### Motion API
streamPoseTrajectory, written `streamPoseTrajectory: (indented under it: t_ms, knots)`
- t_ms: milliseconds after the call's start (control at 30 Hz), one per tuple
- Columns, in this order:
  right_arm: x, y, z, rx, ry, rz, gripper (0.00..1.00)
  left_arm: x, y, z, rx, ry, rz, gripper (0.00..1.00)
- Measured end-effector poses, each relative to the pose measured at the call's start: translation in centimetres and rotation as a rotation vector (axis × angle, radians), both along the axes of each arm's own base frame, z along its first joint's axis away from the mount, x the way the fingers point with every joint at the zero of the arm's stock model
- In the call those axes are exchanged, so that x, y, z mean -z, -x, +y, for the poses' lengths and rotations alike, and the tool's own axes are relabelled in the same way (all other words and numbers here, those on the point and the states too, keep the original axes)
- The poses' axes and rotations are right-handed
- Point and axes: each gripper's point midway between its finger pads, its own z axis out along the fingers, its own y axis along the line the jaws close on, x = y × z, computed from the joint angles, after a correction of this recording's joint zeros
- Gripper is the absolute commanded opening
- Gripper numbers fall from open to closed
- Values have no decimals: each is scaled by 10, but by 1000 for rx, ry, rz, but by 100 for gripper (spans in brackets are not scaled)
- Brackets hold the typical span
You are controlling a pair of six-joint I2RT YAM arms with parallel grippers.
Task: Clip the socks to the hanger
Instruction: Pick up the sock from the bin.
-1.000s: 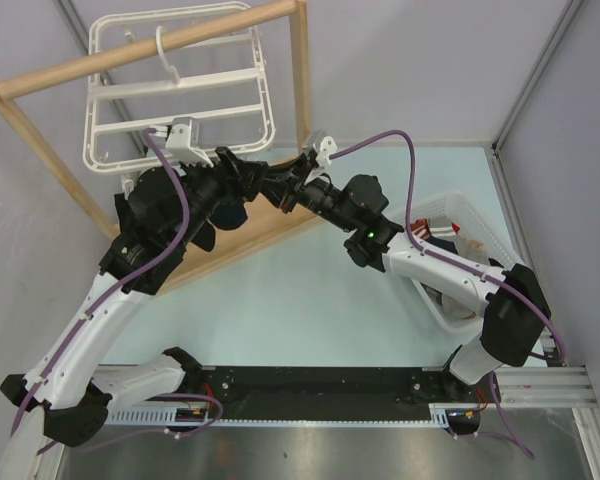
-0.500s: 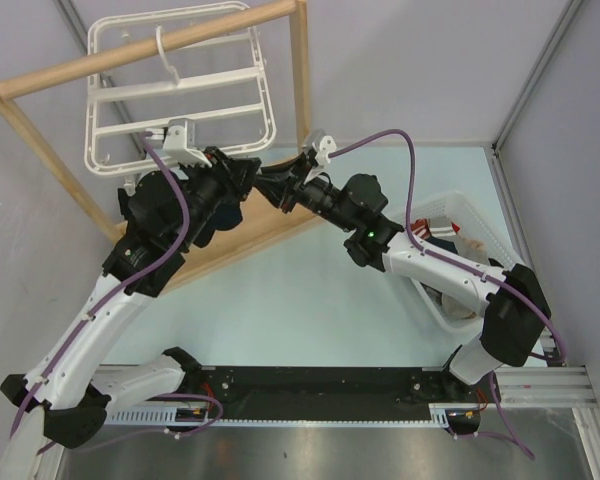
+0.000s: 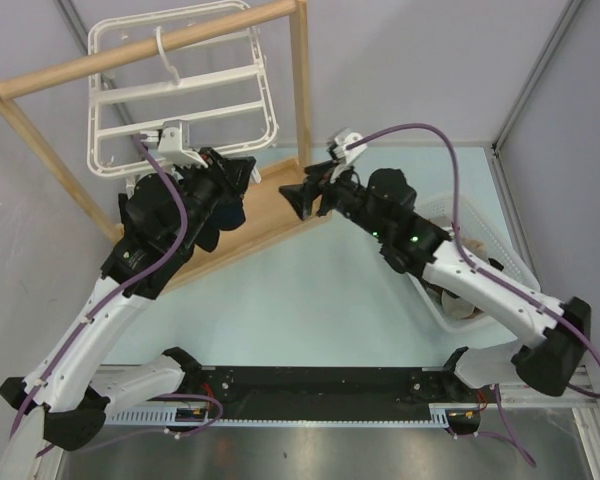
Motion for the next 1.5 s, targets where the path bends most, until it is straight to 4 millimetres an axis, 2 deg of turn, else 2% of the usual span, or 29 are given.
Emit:
streamPoseTrajectory:
  t_ms: [100, 200, 267, 333, 400, 567, 667, 833, 1100, 1300, 1400, 1433, 1500]
  knots:
    - [4, -16, -59, 174, 53, 68, 74, 1, 0, 0, 0, -3, 2, 0]
    - [26, -43, -131, 396, 123, 172, 73, 2, 0, 0, -1, -5, 2, 0]
    - [51, -56, -178, 551, 187, 253, 74, 2, 0, 1, -1, -11, 0, 0]
    - [78, -61, -215, 667, 254, 329, 72, 2, 0, 1, -1, -12, -1, 0]
    - [108, -60, -246, 750, 314, 423, 69, 2, 0, 1, -2, -15, -3, 0]
    - [168, -57, -318, 934, 377, 643, 54, 1, 2, 2, -1, -17, -7, 0]
    - [197, -56, -340, 978, 397, 751, 46, 1, 2, 2, -1, -19, -4, 0]
    - [243, -58, -358, 987, 407, 911, 43, 1, 3, 3, -1, -19, -5, 0]
    - [297, -54, -360, 959, 438, 1063, 43, 1, 3, 3, -1, -19, -4, 0]
    - [328, -53, -360, 945, 464, 1126, 38, 1, 3, 3, -1, -19, -4, 0]
    - [334, -55, -360, 944, 467, 1130, 24, 1, 3, 3, -1, -19, -4, 0]
    - [335, -56, -361, 947, 468, 1130, 16, 1, 3, 3, -1, -19, -4, 0]
    - [336, -56, -362, 949, 472, 1125, 10, 1, 3, 3, 0, -19, -4, 0]
